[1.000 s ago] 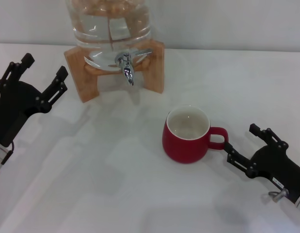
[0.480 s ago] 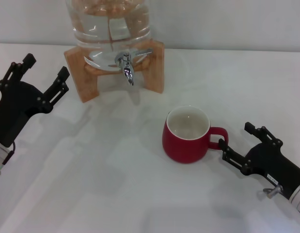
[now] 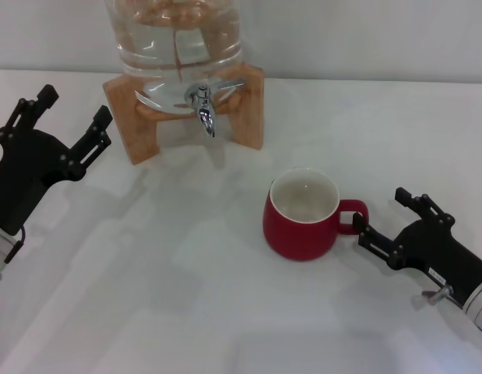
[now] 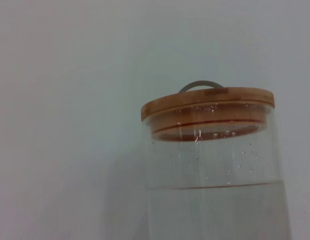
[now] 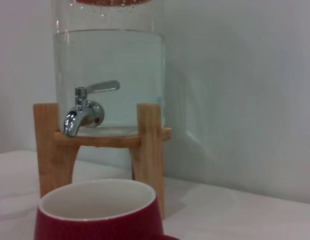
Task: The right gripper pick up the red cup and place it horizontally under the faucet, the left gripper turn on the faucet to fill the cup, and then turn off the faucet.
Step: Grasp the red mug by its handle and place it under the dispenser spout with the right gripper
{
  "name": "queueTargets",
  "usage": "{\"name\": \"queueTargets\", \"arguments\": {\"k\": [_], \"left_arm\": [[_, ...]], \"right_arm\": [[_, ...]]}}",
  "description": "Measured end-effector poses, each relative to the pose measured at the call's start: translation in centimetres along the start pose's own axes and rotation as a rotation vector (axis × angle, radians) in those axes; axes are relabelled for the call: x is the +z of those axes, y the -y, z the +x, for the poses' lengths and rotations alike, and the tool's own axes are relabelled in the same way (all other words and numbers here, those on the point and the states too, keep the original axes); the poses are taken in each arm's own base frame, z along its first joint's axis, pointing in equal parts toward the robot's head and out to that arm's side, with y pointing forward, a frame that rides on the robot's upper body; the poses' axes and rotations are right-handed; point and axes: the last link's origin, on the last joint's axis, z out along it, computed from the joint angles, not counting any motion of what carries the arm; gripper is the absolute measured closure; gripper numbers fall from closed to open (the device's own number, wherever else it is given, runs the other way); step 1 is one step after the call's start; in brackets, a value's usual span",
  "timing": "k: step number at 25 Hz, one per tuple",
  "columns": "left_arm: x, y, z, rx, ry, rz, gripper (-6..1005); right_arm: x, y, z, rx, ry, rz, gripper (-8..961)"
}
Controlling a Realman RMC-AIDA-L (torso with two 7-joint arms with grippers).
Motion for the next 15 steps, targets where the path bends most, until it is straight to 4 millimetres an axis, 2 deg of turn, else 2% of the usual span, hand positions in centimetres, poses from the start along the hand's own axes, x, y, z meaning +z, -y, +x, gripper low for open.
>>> {"name": "queueTargets", "arguments": {"k": [15], "left_arm": [[0.32,-0.04,0.10,0.001,-0.005,-0.006,151]], "right_arm": [[0.78,0.18,-0.31,0.009,-0.002,0.015,100]]}}
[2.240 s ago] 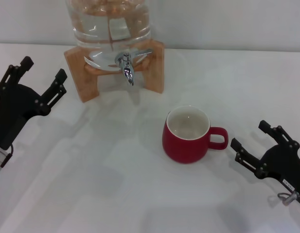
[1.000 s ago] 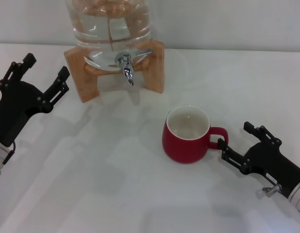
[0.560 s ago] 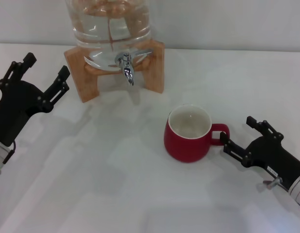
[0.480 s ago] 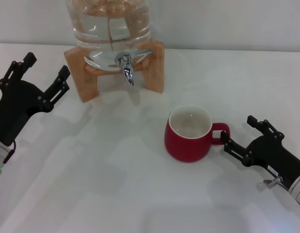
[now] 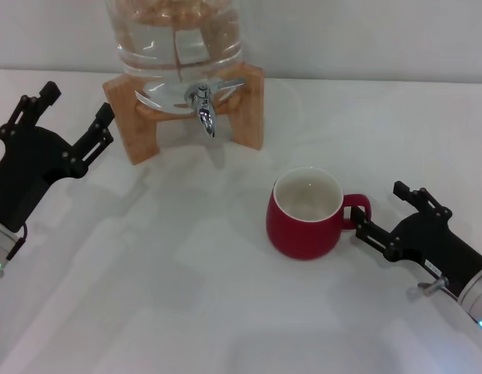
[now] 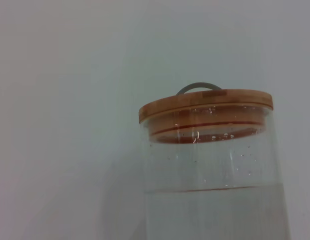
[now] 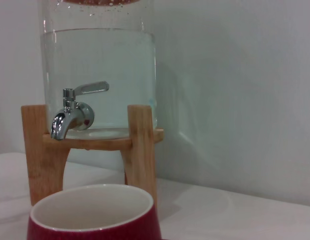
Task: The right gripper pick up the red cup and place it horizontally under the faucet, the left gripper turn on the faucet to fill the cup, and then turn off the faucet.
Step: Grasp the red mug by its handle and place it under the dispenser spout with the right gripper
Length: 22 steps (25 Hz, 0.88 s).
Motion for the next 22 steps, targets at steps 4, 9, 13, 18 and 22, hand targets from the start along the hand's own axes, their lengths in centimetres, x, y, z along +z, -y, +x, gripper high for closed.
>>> {"name": "queueTargets", "arguments": {"k": [4,9,13,18,22], "left_arm": [[0.05,0.00,0.02,0.000,-0.001,-0.001,151],[0.04,0.01,0.02,0.000,-0.001,0.000,151],[0.05,0.00,0.02,0.000,-0.001,0.000,151],[0.05,-0.01,0.02,0.000,-0.001,-0.001,151],[0.05,-0.01,0.02,0.000,-0.001,-0.001,151]], "right_arm": [[0.39,-0.14,-0.18,-0.001,-0.001,-0.007,100],[0.69,-0.09,-0.37,0.002,0.001,-0.004,100],[0.79,0.06,-0.44,0.005,0.001,0.003,99],[0.82,0.31,-0.53,0.012,0.005,0.018,99],[0.80,0.47,-0.51,0.019,0.005,0.030,103]]}}
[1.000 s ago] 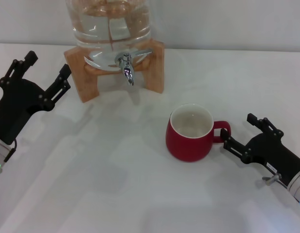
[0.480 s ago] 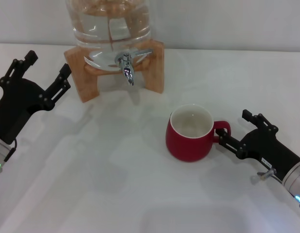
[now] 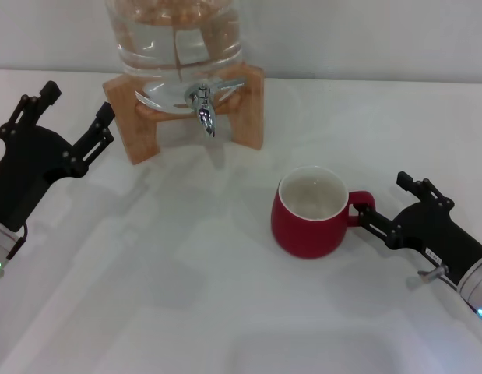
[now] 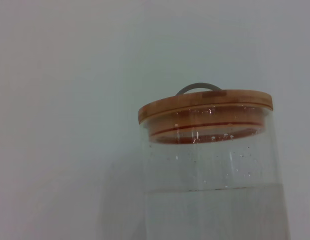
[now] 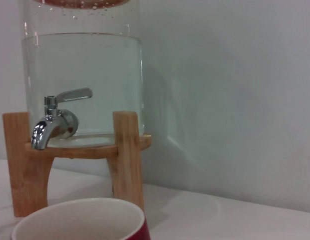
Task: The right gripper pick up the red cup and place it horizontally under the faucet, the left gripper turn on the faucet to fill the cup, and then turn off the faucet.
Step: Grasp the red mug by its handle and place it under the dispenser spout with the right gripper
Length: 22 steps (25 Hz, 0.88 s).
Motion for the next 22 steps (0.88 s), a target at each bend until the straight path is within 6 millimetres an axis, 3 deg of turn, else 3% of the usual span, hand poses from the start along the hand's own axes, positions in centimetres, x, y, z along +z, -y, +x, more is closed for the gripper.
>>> {"name": "queueTargets", "arguments": {"k": [13,16,22], "left_arm": [[0.04,-0.04,-0.03,-0.001,0.001,-0.002,151],[0.04,-0.04,-0.03,-0.001,0.002,-0.002,151],[0.04,-0.03,-0.04,-0.001,0.002,-0.001,151]], "right_arm": [[0.25,0.06,-0.06,-0.002,-0.005,0.001,119],[0.24,-0.03,-0.03,-0.003,-0.006,-0.003,331],[0.30,-0.31,-0.02,-0.011,-0.008,-0.019,461]]}}
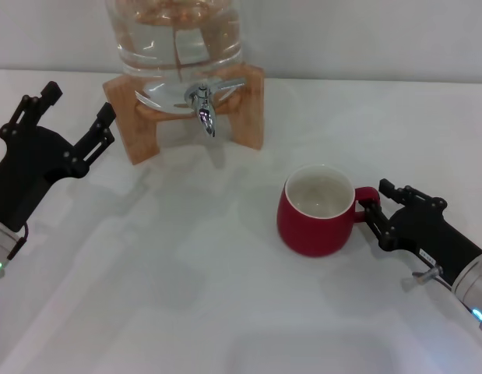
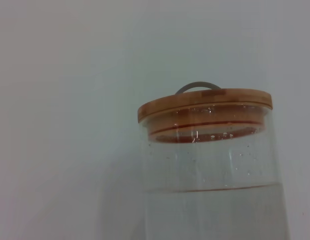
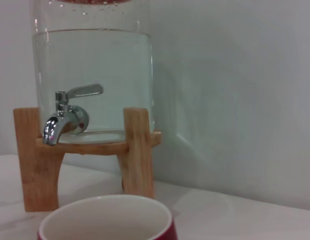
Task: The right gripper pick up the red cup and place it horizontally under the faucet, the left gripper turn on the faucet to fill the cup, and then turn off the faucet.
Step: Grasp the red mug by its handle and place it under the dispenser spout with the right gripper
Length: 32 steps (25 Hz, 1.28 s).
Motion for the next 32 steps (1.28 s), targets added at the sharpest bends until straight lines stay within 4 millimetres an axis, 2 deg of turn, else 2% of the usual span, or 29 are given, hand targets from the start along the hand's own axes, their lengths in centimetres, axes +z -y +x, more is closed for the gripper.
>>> {"name": "queueTargets", "arguments": {"k": [5,10,16,32], "left_arm": [[0.0,0.0,0.0,0.000,0.000,0.000,151],[0.0,0.0,0.0,0.000,0.002,0.002,151],[0.0,0.1,-0.1,0.000,0.006,0.004,151],[0.7,-0.1,-0.1,-0.001,0.007,-0.010,151]], "right_arm": [[0.2,-0.4,-0.1,-0.022,0.000,-0.025,569],[0.4,-0.7,-0.2,-0.054,0.004,-0.037,766],[0.5,-0.8,-0.3,-0.062,0.007,-0.041,819],[1.8,-1.2,-1.2,-0.067,0.018,-0.066,821]]}}
